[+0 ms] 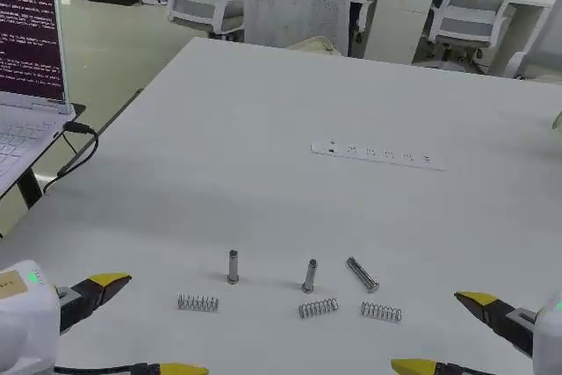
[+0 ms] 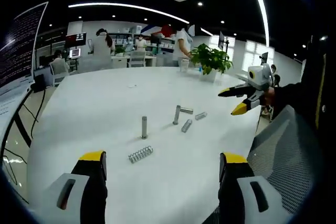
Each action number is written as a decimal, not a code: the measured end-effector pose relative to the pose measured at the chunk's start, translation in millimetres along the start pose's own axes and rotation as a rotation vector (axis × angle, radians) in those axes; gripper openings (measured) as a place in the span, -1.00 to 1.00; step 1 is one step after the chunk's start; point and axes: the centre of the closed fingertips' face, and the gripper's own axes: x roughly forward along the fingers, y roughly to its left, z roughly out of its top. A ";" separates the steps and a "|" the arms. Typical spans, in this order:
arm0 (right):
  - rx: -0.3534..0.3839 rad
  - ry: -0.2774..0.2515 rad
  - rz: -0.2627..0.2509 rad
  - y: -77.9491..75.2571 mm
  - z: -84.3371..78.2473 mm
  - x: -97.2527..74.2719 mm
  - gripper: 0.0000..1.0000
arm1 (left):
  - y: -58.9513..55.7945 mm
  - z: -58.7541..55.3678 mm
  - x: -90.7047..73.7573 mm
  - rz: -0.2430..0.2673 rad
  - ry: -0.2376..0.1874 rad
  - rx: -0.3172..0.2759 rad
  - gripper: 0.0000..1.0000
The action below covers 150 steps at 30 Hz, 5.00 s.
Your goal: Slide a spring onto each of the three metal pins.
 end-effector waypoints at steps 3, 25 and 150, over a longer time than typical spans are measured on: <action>0.001 0.002 -0.004 0.3 0.4 -0.9 0.43 | 0.3 3.6 -0.5 0.001 -0.014 -0.003 0.63; 0.001 0.001 -0.046 0.5 5.2 -1.1 0.43 | 15.7 16.3 3.7 -0.009 -0.080 -0.033 0.60; -0.052 0.263 -0.002 -50.9 22.9 127.2 -0.19 | 8.4 16.9 9.5 -0.028 -0.062 -0.024 0.50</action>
